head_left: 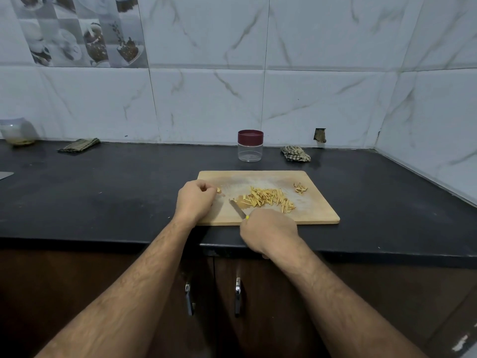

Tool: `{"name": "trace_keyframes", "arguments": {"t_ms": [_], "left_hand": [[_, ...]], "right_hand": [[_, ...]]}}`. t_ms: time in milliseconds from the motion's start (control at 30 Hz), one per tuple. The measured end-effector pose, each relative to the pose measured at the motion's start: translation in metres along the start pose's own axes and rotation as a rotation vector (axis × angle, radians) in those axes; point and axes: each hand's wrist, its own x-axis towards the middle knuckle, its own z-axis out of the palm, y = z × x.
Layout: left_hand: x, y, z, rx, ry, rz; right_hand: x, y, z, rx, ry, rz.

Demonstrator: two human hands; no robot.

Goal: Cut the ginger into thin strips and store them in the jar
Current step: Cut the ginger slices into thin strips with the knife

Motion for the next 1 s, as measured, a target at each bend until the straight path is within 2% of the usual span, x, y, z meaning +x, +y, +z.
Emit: {"name": "trace_keyframes", "arguments": {"t_ms": [267, 400, 567, 700, 833, 900, 1000], "left_hand": [[-0.004, 0.001, 0.004, 0.024, 0.043, 0.023], [-0.004, 0.001, 0.002, -0.018, 0.037, 0.007], [0.000, 0.000, -0.001, -0.060, 0.057, -0.015], [0.008, -0.003, -0.005, 0.012, 0.063, 0.002], [0.020, -0.004, -0.006, 0.168, 0.066, 0.047], [0.028, -0.003, -0.005, 0.271, 0.060, 0.077], [0.038, -0.001, -0.004, 0.406, 0.014, 0.079]], "right_hand": [[0.006, 0.018, -0.011, -0.019, 0.042, 0.072], [0.006, 0.013, -0.005, -0.002, -0.008, 0.036], [0.015, 0.019, -0.011, 0.068, -0.066, 0.114], [0.023, 0.020, -0.009, 0.205, -0.183, 0.060], [0.022, 0.029, -0.015, 0.412, -0.242, 0.121], [0.021, 0.032, -0.019, 0.407, -0.234, 0.114], [0.025, 0.033, -0.020, 0.275, -0.172, 0.053]]}}
